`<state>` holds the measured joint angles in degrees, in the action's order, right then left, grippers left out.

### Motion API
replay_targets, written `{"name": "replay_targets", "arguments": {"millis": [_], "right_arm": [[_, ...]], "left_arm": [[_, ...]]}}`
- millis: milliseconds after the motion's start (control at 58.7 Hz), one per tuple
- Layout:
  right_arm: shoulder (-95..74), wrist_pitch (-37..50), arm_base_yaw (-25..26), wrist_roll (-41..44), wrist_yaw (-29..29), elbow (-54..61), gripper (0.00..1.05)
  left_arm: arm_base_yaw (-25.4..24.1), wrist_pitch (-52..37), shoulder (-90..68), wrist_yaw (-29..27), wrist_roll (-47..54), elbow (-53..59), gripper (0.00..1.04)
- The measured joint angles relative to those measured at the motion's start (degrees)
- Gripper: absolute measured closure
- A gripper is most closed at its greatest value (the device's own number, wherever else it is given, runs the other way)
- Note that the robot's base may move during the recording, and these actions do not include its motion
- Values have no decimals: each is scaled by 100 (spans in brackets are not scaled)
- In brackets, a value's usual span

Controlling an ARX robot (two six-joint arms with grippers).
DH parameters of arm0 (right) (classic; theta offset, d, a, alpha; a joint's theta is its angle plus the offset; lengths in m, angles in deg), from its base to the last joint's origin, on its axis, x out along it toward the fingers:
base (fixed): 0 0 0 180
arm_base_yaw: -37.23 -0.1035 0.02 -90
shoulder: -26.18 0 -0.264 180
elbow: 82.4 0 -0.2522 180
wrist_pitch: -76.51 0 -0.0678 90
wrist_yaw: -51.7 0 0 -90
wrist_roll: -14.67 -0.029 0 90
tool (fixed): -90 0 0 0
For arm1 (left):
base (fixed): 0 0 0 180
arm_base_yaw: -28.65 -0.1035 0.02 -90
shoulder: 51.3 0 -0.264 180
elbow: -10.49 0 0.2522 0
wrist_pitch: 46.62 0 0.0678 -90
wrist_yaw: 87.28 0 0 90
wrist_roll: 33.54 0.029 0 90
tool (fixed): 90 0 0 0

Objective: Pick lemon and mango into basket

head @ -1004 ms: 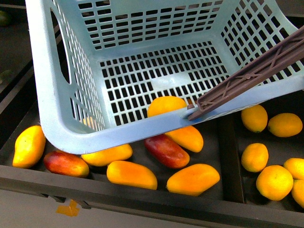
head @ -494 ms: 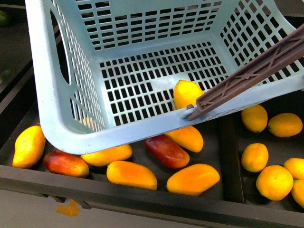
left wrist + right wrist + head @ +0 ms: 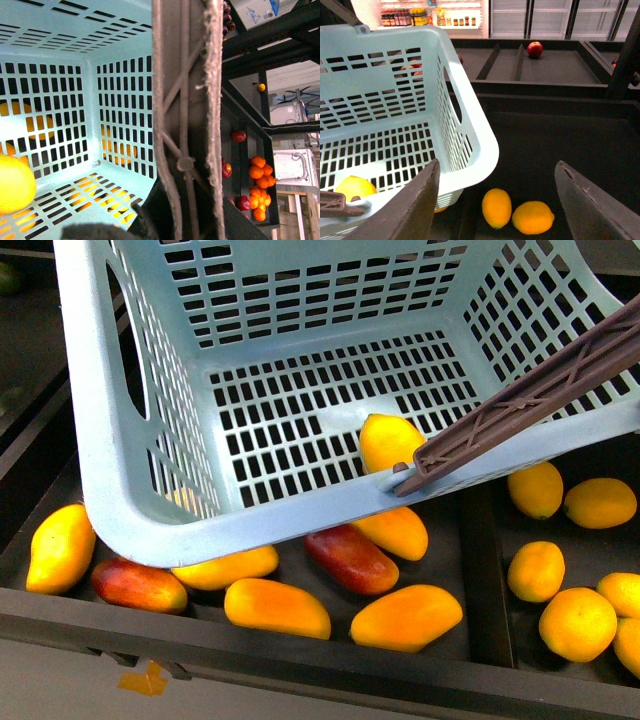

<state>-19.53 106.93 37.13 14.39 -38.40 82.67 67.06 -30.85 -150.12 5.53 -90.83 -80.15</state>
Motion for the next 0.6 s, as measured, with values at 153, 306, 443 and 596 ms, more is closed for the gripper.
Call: {"name": "replay_targets", "arguments": {"millis": [153, 306, 443, 596], "right_arm": [[-2, 2, 9, -2, -17, 0, 8], [-4, 2, 11, -2, -7, 0, 9], [-2, 9, 11, 0, -7, 2, 9], [-15, 7, 11, 0, -2, 4, 9]], "left_arm": [[44, 0, 0, 4, 9, -2, 99], [79, 0, 0, 129, -59, -2, 99], [63, 0, -2, 33, -37, -4, 99], [20, 7, -7, -13, -37, -2, 99]]}}
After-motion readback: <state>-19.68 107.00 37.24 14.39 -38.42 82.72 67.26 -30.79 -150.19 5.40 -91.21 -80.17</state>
